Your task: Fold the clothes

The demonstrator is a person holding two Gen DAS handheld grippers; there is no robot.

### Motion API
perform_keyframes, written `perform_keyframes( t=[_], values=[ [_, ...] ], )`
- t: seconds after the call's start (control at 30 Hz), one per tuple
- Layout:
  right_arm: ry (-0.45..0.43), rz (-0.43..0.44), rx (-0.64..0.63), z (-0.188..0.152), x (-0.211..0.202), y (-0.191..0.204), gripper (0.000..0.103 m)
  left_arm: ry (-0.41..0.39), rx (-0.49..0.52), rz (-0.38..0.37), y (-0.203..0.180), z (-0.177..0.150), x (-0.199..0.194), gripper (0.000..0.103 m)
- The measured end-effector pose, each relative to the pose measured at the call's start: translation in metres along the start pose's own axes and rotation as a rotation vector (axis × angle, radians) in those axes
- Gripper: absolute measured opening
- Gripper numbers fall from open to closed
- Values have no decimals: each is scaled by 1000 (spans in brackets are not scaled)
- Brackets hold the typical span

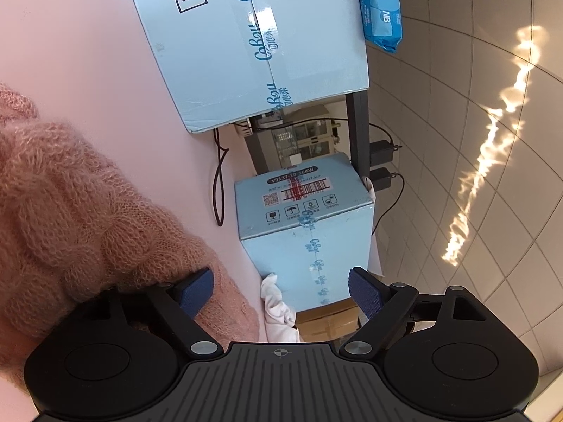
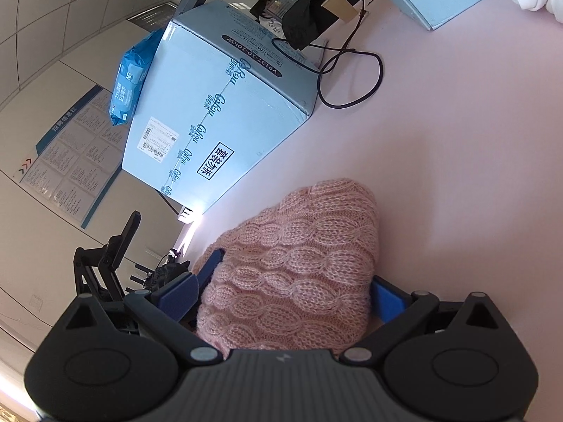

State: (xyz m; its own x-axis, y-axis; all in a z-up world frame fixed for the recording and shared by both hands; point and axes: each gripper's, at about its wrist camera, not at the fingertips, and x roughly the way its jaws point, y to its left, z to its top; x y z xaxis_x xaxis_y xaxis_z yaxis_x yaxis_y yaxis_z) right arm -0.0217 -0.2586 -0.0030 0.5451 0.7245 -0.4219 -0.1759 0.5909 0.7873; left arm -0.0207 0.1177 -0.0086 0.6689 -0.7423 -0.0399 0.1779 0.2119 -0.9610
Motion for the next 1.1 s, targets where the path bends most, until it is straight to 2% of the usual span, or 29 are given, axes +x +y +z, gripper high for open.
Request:
perform_keyframes(
  t=[0.07, 0.13, 0.2, 0.33, 0.4, 0.5, 0.57, 0.7, 0.77, 0.87, 0.93, 1.0, 1.07, 1.1],
  values=[
    [3, 6, 29, 2, -2, -6, 79, -2, -10, 1, -2, 0, 1, 92],
    [10, -6, 86, 4, -1, -15, 44, 1, -16, 6, -5, 0, 2, 96],
    [17, -21, 165, 6, 1, -28, 26, 10, -17, 17, -8, 0, 5, 98],
    [14, 28, 275, 10, -4, -44, 20, 35, -4, 46, -17, -2, 9, 100],
    [-8, 54, 294, 10, -13, -47, 18, 58, 0, 53, -21, -5, 12, 100],
    [-62, 72, 290, 13, -33, -47, 18, 134, -5, 26, -23, -15, 21, 100],
    [-120, 55, 263, 15, -55, -46, 18, 186, -13, 1, -24, -24, 34, 100],
    [-172, 31, 281, 19, -100, -56, 18, 282, -11, -40, -27, -46, 65, 100],
    [-196, 12, 288, 21, -122, -59, 18, 344, 11, -58, -33, -61, 83, 100],
    [-242, -70, 269, 20, -144, -59, 18, 403, 81, -61, -39, -79, 107, 100],
    [-244, -132, 275, 19, -150, -62, 28, 404, 139, -43, -42, -87, 115, 100],
    [-254, -148, 336, 13, -155, -74, 35, 393, 181, -21, -46, -92, 118, 100],
    [-292, -151, 372, 4, -166, -81, 49, 403, 177, 0, -49, -91, 119, 100],
    [-319, -154, 374, -2, -174, -81, 60, 417, 178, 17, -52, -89, 120, 100]
  ],
)
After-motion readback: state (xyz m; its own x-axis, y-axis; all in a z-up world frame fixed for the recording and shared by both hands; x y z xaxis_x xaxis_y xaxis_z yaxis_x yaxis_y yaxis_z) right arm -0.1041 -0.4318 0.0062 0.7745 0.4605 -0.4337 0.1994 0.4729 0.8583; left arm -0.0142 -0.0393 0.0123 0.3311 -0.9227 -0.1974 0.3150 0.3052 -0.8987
